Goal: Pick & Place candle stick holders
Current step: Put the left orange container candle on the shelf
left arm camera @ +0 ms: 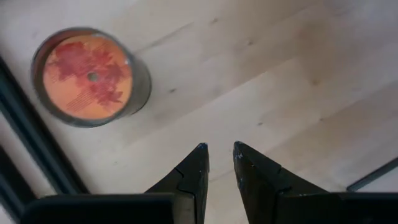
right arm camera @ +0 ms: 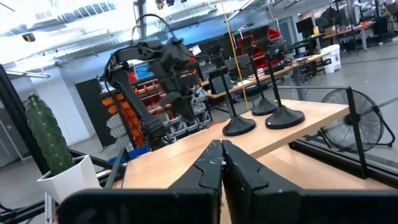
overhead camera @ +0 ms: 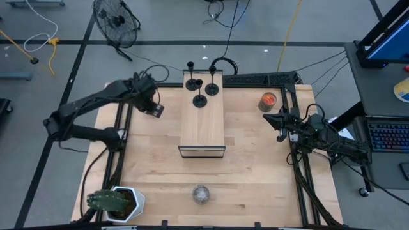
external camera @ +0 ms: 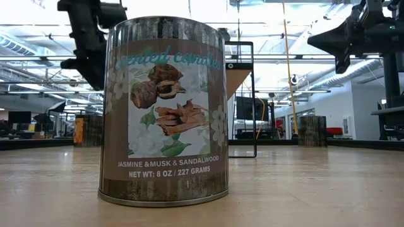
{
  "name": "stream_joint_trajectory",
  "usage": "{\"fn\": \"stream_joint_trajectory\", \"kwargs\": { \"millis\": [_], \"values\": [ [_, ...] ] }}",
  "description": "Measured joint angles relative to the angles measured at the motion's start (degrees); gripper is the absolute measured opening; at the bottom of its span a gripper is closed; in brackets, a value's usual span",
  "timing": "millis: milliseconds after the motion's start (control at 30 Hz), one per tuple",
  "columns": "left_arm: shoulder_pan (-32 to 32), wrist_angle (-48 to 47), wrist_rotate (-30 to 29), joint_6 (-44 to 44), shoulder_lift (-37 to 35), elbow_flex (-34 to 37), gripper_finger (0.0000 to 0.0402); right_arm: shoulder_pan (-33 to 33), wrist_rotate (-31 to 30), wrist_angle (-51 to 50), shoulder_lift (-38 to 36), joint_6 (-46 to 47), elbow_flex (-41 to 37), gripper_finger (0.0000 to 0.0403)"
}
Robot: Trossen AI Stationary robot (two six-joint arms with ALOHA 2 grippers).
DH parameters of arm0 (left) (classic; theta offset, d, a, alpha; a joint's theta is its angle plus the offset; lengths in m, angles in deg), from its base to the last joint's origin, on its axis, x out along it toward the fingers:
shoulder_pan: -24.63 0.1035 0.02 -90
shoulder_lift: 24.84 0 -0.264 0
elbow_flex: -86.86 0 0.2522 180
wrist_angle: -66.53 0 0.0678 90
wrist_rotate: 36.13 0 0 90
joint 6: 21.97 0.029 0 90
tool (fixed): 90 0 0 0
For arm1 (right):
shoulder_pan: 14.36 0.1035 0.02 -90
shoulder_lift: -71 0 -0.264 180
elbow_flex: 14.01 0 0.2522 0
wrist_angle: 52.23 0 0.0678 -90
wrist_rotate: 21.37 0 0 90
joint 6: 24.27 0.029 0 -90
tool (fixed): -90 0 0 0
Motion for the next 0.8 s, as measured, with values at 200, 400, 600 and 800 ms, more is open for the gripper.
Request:
{"fn": "stream_joint_trajectory", "kwargs": {
  "millis": [200,400,600,800],
  "values": [
    [4.91,-5.16,2.33,-0.32,3.44,-4.55,0.0081,-0.02,0.02,0.0,0.0,0.11,0.0,0.0],
    [3.74,-6.01,-0.94,-1.96,3.51,-9.35,0.0081,-0.02,0.0,0.0,0.0,0.11,0.01,0.0],
    [3.7,-6.22,-0.54,-4.44,4.34,-9.24,0.0081,-0.02,0.02,0.0,0.0,0.11,0.02,0.0],
    [4.62,-3.36,-1.28,-7.87,5.52,-9.18,0.0081,-0.02,0.05,0.0,0.0,0.14,0.04,0.0]
  ]
}}
